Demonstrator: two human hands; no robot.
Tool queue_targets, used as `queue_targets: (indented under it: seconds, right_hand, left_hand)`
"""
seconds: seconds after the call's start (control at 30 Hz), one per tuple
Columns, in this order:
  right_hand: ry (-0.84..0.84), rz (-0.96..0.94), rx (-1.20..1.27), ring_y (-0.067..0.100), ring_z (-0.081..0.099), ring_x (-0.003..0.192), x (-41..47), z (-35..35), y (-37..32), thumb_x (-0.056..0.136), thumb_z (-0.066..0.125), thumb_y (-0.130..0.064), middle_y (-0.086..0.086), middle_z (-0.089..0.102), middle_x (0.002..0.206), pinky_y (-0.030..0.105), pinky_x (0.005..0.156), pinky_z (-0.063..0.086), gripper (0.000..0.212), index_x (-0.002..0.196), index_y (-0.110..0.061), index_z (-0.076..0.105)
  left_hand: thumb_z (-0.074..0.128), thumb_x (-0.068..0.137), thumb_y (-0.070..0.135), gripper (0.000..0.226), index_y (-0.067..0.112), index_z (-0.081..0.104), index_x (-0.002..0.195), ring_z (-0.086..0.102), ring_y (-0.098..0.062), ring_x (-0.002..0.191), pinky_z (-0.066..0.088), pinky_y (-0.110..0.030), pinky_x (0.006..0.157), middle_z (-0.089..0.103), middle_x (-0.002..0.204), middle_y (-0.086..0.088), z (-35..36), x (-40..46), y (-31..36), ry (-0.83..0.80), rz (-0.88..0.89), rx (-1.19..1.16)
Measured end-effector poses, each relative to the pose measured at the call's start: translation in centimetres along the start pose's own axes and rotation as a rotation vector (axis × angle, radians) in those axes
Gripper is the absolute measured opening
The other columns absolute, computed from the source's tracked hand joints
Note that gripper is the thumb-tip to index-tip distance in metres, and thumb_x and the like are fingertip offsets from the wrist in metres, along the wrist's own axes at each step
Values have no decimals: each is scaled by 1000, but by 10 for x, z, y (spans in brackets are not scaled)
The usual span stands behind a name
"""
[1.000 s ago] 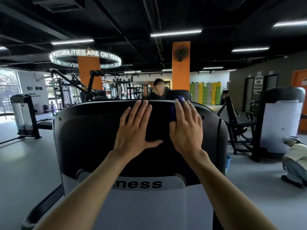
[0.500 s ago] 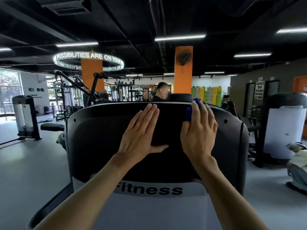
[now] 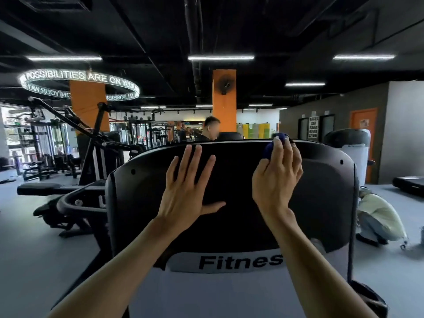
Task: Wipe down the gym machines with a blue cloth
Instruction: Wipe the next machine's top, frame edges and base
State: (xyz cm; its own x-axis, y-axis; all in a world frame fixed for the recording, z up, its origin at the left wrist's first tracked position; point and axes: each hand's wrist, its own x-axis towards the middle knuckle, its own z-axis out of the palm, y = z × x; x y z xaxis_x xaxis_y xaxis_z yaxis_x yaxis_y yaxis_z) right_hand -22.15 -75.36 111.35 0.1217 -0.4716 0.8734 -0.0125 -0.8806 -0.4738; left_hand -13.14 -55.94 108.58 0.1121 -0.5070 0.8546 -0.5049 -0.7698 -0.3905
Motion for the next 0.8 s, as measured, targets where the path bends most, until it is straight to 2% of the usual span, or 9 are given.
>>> queue_targets:
  seconds: [0.13, 0.2, 0.37, 0.47, 0.53, 0.67, 0.8]
  right_hand:
    - [-94, -223, -77, 29, 13, 157, -46, 12, -28, 96, 43, -17, 12, 23, 168, 48, 126, 20, 65, 159, -6, 30]
    - [-123, -267, -106, 28, 10, 158, -55, 7, -24, 97, 47, -14, 12, 19, 169, 47, 126, 21, 67, 160, -6, 26]
    - [-72, -201, -216, 38, 25, 152, -52, 10, -39, 96, 59, -10, 23, 33, 161, 53, 123, 26, 64, 155, 0, 35]
    - [-84, -303, -265, 40, 30, 150, -62, 19, -54, 96, 58, -10, 25, 38, 158, 51, 123, 28, 59, 151, 1, 41]
    - [-70, -353, -281, 39, 34, 147, -64, 23, -57, 94, 61, -9, 24, 43, 154, 52, 120, 33, 57, 148, 0, 45]
    - [4, -226, -294, 38, 41, 140, -67, 27, -63, 91, 68, -5, 23, 48, 148, 52, 114, 39, 54, 140, -1, 48]
    - [102, -79, -228, 38, 41, 140, -68, 44, -84, 94, 63, -1, 22, 47, 149, 51, 110, 41, 50, 141, 1, 47]
  left_hand:
    - [43, 88, 84, 110, 13, 15, 167, 3, -38, 160, 11, -59, 127, 5, 173, -21, 4, -2, -12, 1, 57, -27]
    - [41, 88, 84, 109, 13, 14, 167, 3, -38, 160, 11, -60, 127, 5, 173, -21, 6, -2, -13, -3, 49, -40]
    - [36, 92, 83, 105, 13, 11, 167, 1, -38, 160, 12, -61, 126, 2, 172, -23, 9, -3, -10, 9, 41, -79]
    - [34, 90, 86, 107, 15, 9, 166, 2, -35, 161, 10, -56, 128, 5, 173, -20, 11, -4, -11, 29, 39, -96]
    - [41, 91, 84, 105, 15, 14, 166, 5, -33, 161, 9, -52, 129, 10, 173, -18, 14, -3, -17, 65, 66, -125]
    - [53, 94, 72, 94, 15, 27, 164, 13, -30, 160, 15, -48, 128, 16, 172, -16, 13, -6, -33, 116, 139, -157]
    - [43, 97, 70, 87, 17, 29, 164, 14, -28, 160, 18, -48, 128, 17, 173, -13, 7, -13, -45, 108, 174, -148]
